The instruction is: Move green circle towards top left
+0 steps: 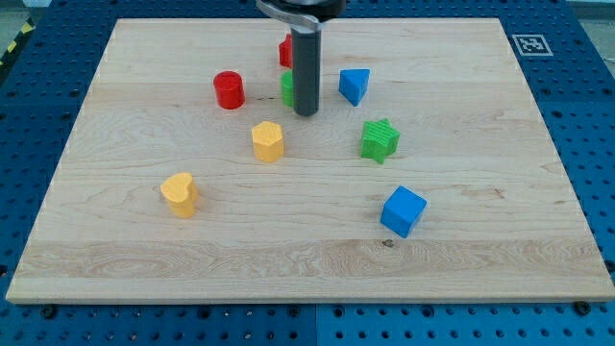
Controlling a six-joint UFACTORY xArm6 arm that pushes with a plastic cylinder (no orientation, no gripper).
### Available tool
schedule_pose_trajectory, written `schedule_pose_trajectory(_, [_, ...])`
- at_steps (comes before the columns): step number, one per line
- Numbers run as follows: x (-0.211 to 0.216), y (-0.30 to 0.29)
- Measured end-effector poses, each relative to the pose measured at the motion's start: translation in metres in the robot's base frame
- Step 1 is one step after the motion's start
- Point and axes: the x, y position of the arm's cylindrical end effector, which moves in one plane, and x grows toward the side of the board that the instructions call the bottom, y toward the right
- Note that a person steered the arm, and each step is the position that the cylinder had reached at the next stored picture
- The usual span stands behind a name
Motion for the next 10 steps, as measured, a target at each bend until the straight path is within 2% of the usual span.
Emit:
schedule_pose_trajectory(3, [-0.015,0.024])
schedule_pose_trajectory(4, [-0.019,-0.016])
schedule_pose_trajectory(7, [-0.026,-0.012])
schedule_pose_trajectory(8, [-0.041,-0.012])
schedule_pose_trajectory(9, [-0.066,-0.030])
schedule_pose_trajectory(10, [-0.072,-0.063])
